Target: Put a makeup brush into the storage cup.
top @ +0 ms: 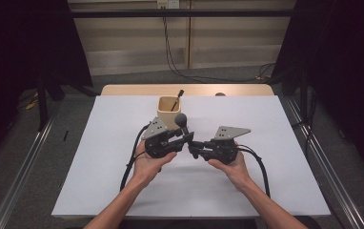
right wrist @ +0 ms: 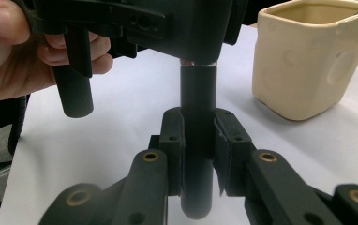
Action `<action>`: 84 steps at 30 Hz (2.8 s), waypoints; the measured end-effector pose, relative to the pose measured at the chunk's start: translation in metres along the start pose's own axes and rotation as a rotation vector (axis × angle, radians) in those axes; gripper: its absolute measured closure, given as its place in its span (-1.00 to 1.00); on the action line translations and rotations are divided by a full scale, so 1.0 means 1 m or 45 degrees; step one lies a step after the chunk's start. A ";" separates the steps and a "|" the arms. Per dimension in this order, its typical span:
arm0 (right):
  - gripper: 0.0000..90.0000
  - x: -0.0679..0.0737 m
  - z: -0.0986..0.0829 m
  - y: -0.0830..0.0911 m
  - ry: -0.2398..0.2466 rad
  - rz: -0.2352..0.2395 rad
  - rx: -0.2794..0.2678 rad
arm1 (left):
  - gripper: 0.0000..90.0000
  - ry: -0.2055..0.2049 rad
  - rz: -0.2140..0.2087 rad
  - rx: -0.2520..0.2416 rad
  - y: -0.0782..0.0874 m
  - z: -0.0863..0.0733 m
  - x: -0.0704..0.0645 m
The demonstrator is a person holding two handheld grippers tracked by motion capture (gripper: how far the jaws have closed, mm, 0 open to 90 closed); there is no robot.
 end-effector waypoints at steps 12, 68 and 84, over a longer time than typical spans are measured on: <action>0.67 -0.001 0.000 -0.002 0.010 -0.014 0.014 | 0.54 0.026 -0.020 0.006 -0.001 0.000 -0.003; -0.95 -0.004 0.012 0.016 0.027 -0.085 -0.076 | 0.58 0.016 0.012 0.010 0.014 0.007 0.012; -0.96 -0.017 0.004 0.054 -0.008 -0.356 -0.143 | 0.58 0.040 0.087 -0.010 0.030 0.013 0.036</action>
Point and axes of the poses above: each handheld gripper's, and its own axes: y roughly backward along the jaws, z roughly out of its top, x roughly to its left, the point moved 7 cm from there along -y, roughly forward along the jaws, and after that the axes turned 13 degrees about z, right-handed, at the moved point
